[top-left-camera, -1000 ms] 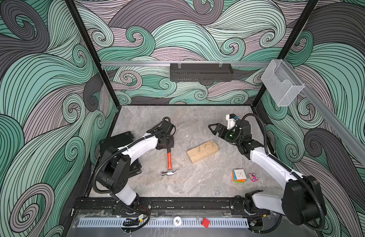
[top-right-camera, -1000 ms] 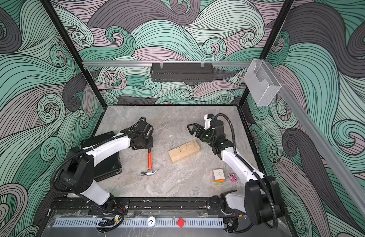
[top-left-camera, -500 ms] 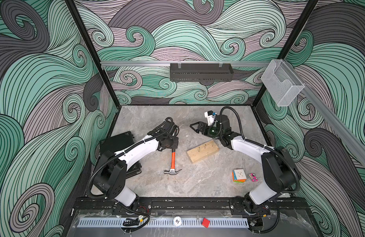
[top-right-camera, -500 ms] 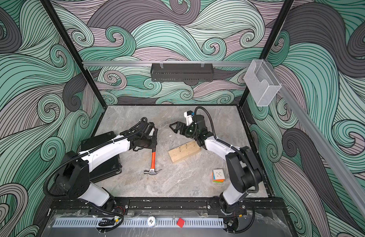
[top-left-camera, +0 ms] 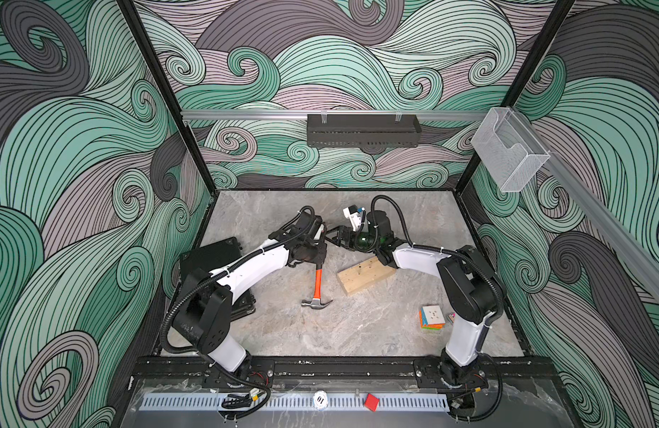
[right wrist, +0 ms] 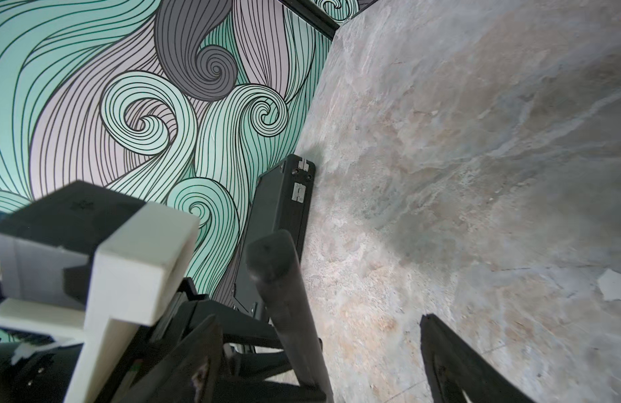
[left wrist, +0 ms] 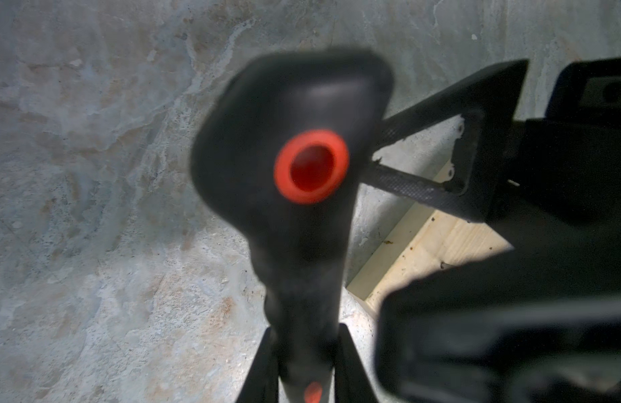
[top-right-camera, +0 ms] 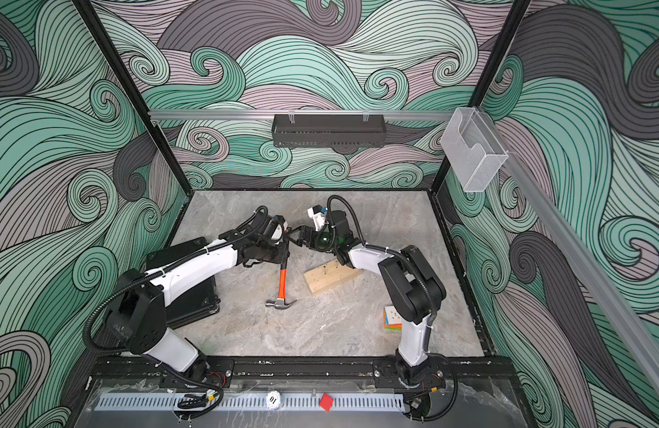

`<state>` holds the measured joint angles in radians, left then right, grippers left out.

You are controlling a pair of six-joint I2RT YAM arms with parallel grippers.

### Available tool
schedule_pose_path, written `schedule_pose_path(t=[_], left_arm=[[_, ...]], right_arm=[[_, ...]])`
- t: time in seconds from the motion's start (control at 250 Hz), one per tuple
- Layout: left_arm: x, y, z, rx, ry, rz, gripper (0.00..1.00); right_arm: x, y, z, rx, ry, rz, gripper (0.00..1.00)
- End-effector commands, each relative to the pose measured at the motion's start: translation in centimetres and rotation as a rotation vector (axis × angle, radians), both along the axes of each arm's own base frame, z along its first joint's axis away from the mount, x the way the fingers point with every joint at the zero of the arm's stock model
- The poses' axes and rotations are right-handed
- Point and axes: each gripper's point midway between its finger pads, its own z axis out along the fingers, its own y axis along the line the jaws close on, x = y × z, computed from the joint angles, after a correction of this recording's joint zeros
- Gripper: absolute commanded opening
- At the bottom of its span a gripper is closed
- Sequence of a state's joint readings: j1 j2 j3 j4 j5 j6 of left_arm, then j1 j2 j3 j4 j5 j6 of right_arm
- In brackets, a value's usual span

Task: Use a claw hammer to pull out a nail
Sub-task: Pick up the hammer at the center of the board.

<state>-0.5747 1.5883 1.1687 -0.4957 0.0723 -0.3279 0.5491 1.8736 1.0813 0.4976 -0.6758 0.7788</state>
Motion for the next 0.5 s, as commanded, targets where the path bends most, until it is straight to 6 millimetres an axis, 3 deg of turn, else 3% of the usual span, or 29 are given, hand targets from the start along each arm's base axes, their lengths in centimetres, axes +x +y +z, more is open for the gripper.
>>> schedule_pose_path(t=[0.0, 0.495], left_arm=[[0.1, -1.4, 1.4, -0.042, -0.002, -0.039, 0.00], [0.2, -1.7, 2.5, -0.046, -0.011, -0.056, 0.00]], right_arm=[[0.2, 0.8, 0.2, 0.015, -0.014, 0.023, 0.82], [0.5, 2.5, -1.5, -0.029, 0.001, 0.017, 0.42]])
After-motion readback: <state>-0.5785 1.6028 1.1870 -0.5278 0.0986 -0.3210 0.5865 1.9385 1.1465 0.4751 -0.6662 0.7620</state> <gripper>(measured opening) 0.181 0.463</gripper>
